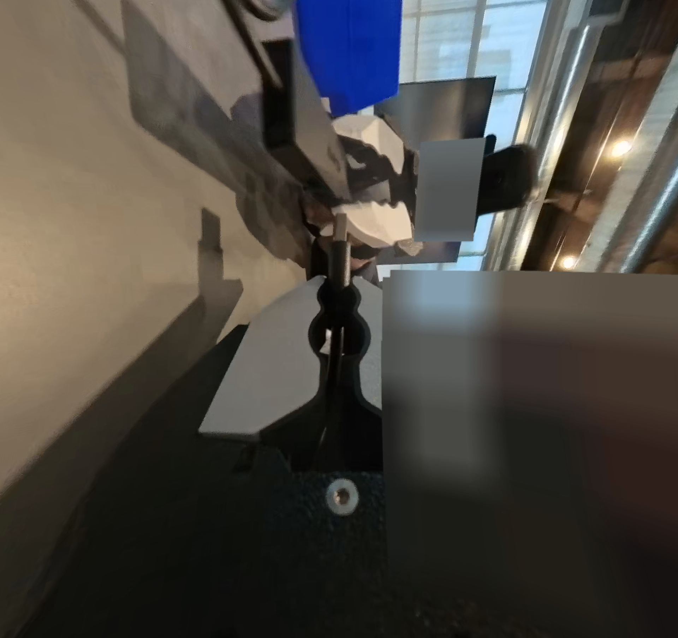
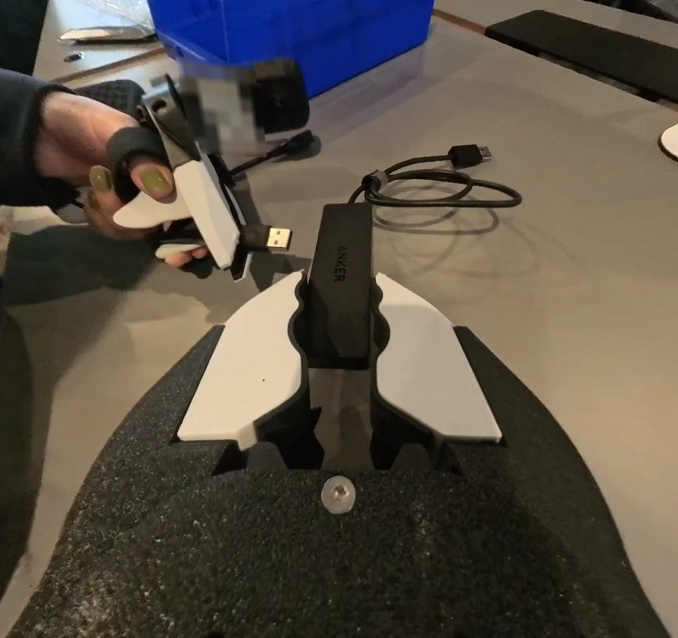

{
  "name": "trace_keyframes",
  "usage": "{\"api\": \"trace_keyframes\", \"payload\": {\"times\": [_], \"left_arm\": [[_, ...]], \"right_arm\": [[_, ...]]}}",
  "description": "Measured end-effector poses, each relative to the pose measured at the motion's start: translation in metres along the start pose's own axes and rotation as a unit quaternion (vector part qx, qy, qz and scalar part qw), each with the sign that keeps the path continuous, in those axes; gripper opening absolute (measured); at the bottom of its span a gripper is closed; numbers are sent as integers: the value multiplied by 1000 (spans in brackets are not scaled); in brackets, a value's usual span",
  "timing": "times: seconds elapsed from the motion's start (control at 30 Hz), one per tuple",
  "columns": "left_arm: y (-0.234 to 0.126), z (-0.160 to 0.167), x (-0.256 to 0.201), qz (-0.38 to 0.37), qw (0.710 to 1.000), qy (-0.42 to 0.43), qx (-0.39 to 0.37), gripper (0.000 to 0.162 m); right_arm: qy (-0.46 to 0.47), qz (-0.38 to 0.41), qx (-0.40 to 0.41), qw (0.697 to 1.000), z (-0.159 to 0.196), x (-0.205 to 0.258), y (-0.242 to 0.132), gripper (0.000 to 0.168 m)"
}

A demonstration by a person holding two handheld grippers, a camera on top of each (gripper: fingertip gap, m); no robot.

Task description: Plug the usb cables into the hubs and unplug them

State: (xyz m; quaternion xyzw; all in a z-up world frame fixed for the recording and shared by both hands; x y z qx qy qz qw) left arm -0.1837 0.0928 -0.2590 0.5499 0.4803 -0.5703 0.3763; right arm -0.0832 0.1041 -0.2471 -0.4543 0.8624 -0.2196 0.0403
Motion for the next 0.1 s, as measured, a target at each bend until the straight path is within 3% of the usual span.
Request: {"api": "trace_keyframes", "payload": {"times": [0.03,0.1], "left_arm": [[1,-1,1,1,1000,-6,-1,8],[3,-4,2,9,1000,-13,2,8]], "right_arm": [[2,-3,-7,1000,-1,0,-1,32],[0,-9,-19,1000,-3,2,-3,32]]}}
Point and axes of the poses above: each gripper's, where its closed fingertips meet, y out along the fingers, z out of its underside, x = y × z across the jaws, the point moved 4 cm from there along -y, back along the fingers, and after that the axes turned 5 degrees about -z, right-handed, at the moved point
